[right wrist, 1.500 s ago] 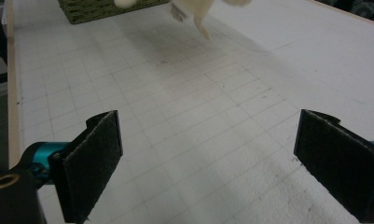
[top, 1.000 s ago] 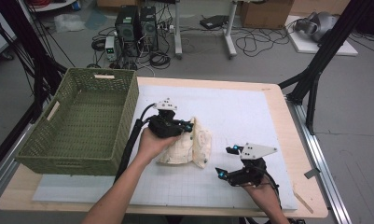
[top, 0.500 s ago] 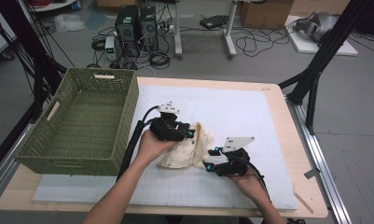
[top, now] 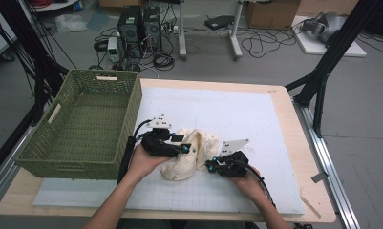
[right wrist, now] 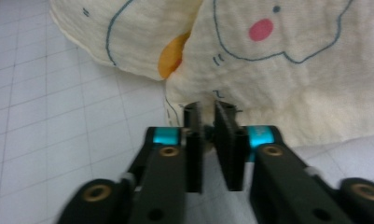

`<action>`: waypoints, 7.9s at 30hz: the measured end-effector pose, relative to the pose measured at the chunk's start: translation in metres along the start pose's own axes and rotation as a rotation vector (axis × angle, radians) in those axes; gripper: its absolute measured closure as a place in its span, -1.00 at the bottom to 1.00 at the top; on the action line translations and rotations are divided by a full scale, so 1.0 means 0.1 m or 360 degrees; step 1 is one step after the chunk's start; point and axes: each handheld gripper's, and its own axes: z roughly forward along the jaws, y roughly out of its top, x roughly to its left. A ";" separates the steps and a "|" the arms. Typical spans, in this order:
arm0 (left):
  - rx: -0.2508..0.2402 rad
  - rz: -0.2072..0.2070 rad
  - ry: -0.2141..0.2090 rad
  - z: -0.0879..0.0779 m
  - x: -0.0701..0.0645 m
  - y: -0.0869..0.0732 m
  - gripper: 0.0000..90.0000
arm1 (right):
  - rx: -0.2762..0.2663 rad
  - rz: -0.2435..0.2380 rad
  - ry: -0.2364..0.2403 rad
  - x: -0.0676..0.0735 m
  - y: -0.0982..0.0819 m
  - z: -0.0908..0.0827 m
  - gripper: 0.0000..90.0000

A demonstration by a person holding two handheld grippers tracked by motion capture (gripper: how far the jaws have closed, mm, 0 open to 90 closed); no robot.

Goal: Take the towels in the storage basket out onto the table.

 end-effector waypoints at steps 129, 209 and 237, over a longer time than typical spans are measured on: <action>-0.0001 -0.0168 0.0400 0.04 0.22 -0.41 0.90 | 0.0047 0.0246 -0.0258 -0.67 -0.17 -0.94 0.92; 0.0330 0.0149 0.0298 0.07 -0.18 -0.73 0.96 | 0.0139 0.0064 -0.0075 -0.19 -0.38 -0.58 0.44; 0.0051 0.0195 0.0314 0.24 -0.01 -0.17 0.78 | 0.0040 0.0194 -0.0258 -0.52 -0.44 -0.94 0.40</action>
